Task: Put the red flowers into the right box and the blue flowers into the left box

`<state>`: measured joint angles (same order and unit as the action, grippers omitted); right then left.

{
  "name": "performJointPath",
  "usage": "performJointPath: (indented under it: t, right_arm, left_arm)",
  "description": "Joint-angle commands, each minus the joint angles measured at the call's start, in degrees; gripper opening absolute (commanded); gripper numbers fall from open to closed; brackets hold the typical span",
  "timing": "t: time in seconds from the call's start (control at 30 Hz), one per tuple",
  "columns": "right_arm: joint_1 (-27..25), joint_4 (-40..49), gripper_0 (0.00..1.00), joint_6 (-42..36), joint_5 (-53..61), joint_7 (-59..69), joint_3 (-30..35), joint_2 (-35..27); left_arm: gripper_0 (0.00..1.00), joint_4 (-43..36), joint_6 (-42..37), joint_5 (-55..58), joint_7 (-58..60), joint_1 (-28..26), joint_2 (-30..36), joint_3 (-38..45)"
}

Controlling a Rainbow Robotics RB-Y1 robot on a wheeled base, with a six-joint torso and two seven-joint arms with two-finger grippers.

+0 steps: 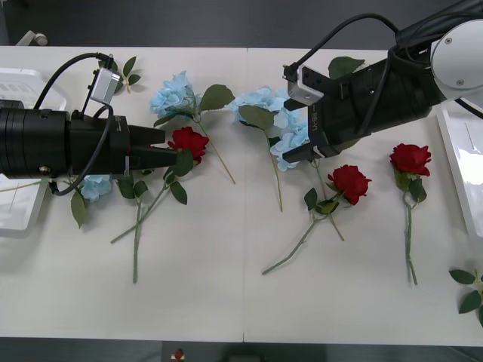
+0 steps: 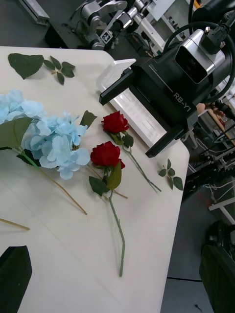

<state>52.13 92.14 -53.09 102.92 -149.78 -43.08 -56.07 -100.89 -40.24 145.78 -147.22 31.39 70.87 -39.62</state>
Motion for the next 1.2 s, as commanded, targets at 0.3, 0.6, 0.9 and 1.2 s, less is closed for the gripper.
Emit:
performJointPath:
  t: [0.3,0.6,0.9,1.2]
  right_arm:
    - [5.2,-1.9,1.0,-13.0,3.3,18.2,-2.4,-4.5]
    - [11.3,-5.5,1.0,-27.8,2.7,78.1,-1.9,-6.4]
    - [10.5,-6.0,1.0,-38.1,-19.4,97.8,-7.2,-9.6]
    - [0.5,-5.6,1.0,-27.9,-31.0,88.5,-7.9,-10.6]
  left_arm:
    - [1.0,1.2,0.0,-0.6,-2.7,-4.0,-3.1,1.1]
    - [1.0,15.3,-10.6,-13.5,-2.4,0.1,-3.2,8.8]
    - [1.0,29.0,-26.6,-38.6,-7.0,3.9,-3.3,21.3]
    - [1.0,35.3,-31.2,-50.6,-7.8,3.8,-3.4,27.4]
